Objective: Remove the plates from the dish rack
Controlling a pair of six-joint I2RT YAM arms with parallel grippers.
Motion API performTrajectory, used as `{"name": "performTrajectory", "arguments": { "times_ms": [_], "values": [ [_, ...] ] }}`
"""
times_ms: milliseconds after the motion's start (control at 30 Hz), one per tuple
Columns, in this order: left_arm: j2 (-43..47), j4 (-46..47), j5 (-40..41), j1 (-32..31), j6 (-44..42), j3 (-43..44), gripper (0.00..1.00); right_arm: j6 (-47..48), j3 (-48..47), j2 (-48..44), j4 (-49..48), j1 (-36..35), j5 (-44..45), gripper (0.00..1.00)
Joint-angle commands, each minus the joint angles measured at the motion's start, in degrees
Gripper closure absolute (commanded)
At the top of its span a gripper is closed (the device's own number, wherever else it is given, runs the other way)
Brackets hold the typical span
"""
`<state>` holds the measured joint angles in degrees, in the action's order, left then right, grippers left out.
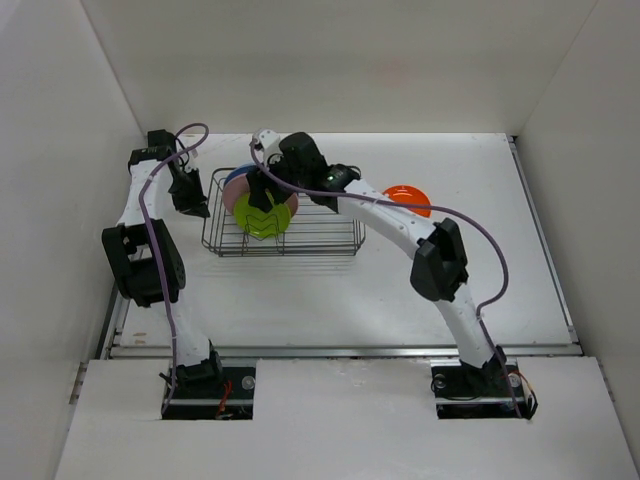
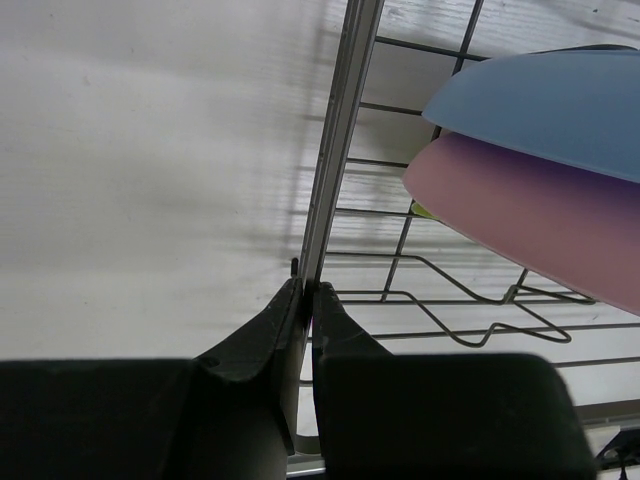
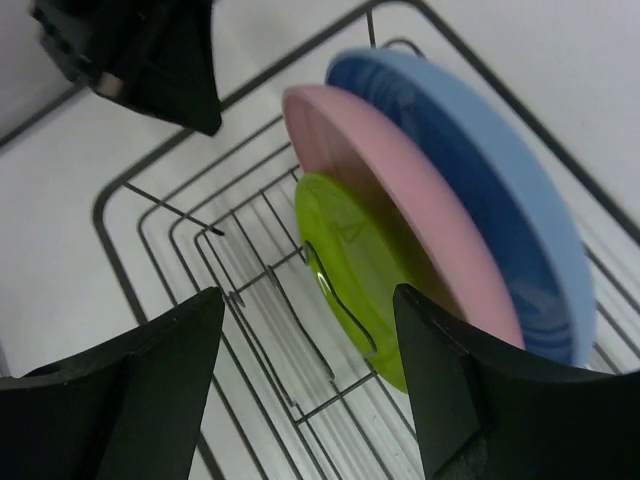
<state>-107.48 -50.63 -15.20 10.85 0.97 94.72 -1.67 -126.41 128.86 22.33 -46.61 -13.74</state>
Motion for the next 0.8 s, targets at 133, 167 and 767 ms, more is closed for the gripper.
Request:
{"name": "performTrajectory", "arguments": {
  "times_ms": [133, 167, 767],
  "values": [
    [-1.0, -4.0, 3.4, 0.5, -0.2, 3.2, 1.00, -2.8, 0.9, 3.4, -5.4, 0.6, 2.6, 0.29],
    [-1.0, -4.0, 3.4, 0.5, -0.2, 3.2, 1.00, -3.6, 0.9, 4.2, -6.1, 0.6, 3.8, 0.29],
    [-0.4, -3.5, 4.0, 0.5, -0.8, 2.0, 1.00, -2.7, 1.7, -0.2, -4.2, 0.1, 16.3, 0.35]
  ]
}}
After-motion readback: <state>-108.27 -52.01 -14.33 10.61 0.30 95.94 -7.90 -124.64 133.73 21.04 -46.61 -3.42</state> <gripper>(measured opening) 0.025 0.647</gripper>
